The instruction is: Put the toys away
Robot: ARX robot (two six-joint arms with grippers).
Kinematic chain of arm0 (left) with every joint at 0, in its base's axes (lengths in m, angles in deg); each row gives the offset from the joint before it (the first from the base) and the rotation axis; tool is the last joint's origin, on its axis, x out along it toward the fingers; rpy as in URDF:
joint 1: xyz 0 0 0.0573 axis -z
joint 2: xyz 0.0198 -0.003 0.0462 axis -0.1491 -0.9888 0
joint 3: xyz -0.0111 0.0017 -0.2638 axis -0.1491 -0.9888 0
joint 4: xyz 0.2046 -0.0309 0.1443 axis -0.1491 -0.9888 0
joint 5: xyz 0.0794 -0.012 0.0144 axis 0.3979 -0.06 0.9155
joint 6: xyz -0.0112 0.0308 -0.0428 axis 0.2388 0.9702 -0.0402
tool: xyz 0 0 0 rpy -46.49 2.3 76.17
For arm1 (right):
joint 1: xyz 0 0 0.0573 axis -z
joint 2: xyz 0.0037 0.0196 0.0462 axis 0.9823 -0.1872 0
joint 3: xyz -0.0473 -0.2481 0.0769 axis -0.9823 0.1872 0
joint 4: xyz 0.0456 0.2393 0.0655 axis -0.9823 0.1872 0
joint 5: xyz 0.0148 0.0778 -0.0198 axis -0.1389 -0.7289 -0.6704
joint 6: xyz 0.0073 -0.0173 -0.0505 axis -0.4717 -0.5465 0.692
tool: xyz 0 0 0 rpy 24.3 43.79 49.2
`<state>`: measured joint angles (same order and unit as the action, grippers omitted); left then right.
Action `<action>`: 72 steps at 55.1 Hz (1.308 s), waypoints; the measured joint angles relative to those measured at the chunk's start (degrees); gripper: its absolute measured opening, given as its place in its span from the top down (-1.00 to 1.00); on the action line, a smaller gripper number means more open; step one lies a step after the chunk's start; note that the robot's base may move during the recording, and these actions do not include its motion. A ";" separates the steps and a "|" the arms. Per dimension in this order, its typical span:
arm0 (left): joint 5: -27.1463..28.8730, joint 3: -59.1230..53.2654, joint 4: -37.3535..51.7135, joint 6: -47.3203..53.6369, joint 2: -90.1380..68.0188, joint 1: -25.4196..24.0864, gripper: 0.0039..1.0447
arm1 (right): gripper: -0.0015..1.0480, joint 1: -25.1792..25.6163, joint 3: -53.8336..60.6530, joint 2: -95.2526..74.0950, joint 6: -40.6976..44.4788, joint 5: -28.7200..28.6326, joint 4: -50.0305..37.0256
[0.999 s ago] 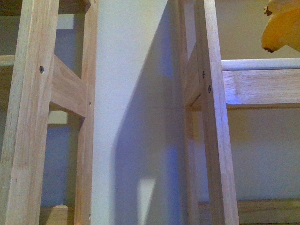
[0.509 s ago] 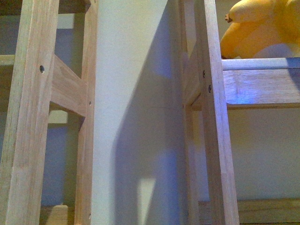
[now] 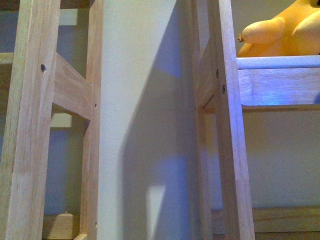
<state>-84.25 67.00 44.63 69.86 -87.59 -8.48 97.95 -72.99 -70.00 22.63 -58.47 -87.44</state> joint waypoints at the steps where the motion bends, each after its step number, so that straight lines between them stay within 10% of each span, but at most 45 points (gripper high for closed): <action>1: 0.00 0.00 0.00 0.00 0.00 0.00 -0.88 | 0.86 -0.15 -0.09 -0.11 -0.07 0.11 0.00; 46: 0.00 0.00 0.00 0.00 0.00 0.00 -0.88 | 0.86 -8.76 -2.89 -4.70 1.22 9.77 0.98; 72: 0.00 0.00 0.00 0.00 0.00 0.00 -0.88 | -0.54 -9.07 -2.97 -4.63 4.81 14.01 2.62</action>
<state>-84.25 67.00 44.63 69.86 -87.59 -8.48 88.88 -75.96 -74.63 27.44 -44.46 -84.81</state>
